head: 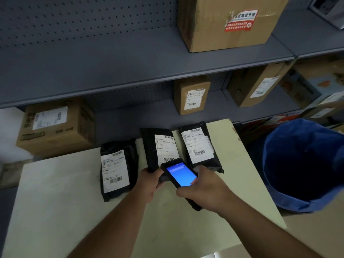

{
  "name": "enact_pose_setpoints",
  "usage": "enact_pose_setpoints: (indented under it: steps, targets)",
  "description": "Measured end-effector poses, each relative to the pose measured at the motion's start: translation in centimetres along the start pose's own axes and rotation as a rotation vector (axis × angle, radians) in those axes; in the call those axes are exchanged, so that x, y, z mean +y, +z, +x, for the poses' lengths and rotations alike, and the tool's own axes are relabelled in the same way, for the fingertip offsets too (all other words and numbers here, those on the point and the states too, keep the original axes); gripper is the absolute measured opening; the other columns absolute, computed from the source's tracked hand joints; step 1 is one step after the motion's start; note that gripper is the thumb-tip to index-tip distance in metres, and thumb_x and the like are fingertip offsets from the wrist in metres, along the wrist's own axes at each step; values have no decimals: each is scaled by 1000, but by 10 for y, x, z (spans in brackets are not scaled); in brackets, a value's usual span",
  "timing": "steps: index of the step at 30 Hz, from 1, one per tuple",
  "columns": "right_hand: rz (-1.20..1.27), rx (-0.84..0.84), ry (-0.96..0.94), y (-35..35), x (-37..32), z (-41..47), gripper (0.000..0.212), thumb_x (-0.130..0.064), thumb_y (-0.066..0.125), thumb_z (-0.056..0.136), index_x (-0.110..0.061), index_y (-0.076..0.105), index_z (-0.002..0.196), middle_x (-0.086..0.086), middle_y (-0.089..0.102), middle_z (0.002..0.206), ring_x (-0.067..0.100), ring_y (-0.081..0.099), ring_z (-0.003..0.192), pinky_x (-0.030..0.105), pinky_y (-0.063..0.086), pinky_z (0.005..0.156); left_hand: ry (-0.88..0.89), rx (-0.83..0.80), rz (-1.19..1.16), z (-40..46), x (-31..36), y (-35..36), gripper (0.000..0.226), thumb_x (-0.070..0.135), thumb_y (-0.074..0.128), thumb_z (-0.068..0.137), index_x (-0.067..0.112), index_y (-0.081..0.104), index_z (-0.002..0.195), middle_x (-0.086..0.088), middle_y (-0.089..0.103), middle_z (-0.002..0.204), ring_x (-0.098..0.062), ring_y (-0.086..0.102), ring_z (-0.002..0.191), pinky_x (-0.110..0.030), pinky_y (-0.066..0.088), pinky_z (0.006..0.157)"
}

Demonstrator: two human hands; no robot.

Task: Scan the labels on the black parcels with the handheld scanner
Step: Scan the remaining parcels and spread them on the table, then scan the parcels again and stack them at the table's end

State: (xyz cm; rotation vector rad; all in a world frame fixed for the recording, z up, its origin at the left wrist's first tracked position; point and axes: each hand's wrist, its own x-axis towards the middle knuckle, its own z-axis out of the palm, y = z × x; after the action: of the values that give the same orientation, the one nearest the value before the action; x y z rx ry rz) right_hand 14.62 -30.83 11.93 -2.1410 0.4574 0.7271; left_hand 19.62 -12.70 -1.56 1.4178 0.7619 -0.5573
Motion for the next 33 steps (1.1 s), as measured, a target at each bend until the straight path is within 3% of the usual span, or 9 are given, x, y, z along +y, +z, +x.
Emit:
enact_pose_setpoints:
  steps: [5,10,14,17,21,24,29,31,33]
  targets:
    - [44,-16,19,-12,13,4,42,-35,83,70,-21,58,99,-6,62,83,11,59,65,25,46,55,2,51,2,7,-2,24,18,11,61,100,7,70,114,-8,75,95,-18,71,81,-35,60,83]
    - [57,-7,40,-23,23,9,40,-34,82,70,-20,58,99,-7,61,78,10,57,61,25,46,55,-18,94,36,20,-8,35,69,26,77,89,37,43,148,-5,69,127,-25,73,104,-35,61,76]
    - [71,-7,52,-27,28,11,41,-35,82,69,-19,58,99,-6,61,77,11,58,61,27,47,56,16,118,162,21,-7,42,55,23,70,94,35,50,143,-3,69,122,-24,68,107,-40,57,94]
    - [66,-3,57,-29,32,12,43,-35,82,69,-19,59,102,-6,62,79,11,59,63,27,48,58,20,106,224,21,-7,45,34,18,66,97,34,59,127,-2,71,112,-22,68,94,-33,56,84]
    - [74,3,62,-29,34,12,43,-36,81,69,-18,59,102,-8,59,73,10,56,59,26,46,56,3,96,281,31,-13,43,47,25,65,92,35,60,138,-3,75,120,-32,70,112,-44,57,93]
    - [76,1,74,-27,34,11,44,-37,81,67,-19,59,101,-8,59,73,11,55,58,27,46,55,28,76,276,27,-11,43,46,25,64,94,36,58,138,-1,74,121,-24,69,102,-36,54,82]
    - [75,-22,70,-19,27,9,46,-37,80,65,-19,59,101,-5,61,74,12,56,57,28,47,54,96,74,288,22,-7,31,54,36,70,92,38,52,143,2,69,134,-21,70,109,-36,59,84]
    - [52,-20,62,-14,22,9,45,-37,82,67,-21,58,102,-4,65,80,12,60,60,27,48,54,107,70,298,21,-6,23,72,38,70,92,34,40,156,2,53,157,-24,63,127,-36,55,98]
    - [39,-28,45,-8,15,7,44,-35,83,69,-22,58,103,-4,66,81,11,60,59,26,49,54,114,64,315,19,-1,13,83,33,70,95,31,24,165,2,37,167,-25,48,144,-34,45,107]
